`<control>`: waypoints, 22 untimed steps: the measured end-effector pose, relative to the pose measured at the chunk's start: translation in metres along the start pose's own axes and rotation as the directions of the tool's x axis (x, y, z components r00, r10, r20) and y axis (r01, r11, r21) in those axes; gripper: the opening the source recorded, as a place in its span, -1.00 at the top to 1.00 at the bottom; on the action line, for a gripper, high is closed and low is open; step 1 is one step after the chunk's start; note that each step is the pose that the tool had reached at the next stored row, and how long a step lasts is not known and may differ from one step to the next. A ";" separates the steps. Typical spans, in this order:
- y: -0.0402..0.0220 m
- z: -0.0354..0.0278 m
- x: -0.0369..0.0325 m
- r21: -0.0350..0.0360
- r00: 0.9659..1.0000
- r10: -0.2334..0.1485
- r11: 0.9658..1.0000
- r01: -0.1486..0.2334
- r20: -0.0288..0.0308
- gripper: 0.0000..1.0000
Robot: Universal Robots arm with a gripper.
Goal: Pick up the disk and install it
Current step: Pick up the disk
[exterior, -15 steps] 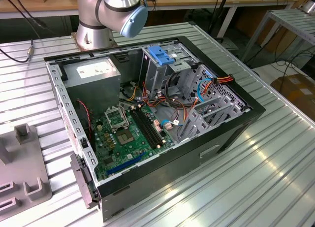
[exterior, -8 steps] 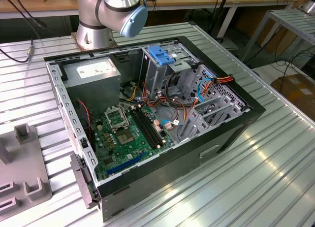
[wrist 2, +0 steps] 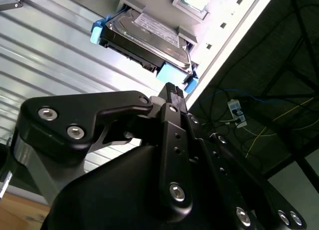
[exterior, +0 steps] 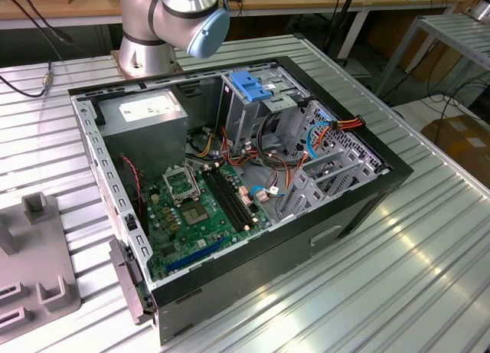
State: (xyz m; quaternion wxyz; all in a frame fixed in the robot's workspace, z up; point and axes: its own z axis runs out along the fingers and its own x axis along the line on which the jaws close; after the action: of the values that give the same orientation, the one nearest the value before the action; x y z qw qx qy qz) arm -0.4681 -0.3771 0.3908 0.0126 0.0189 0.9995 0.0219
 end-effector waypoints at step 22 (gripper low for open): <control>0.0000 0.0001 0.0001 -0.012 0.928 -0.373 0.928 0.373 -0.015 0.80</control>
State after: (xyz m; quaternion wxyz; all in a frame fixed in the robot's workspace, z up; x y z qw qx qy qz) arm -0.4682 -0.3771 0.3907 0.0082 -0.1716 0.9848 0.0239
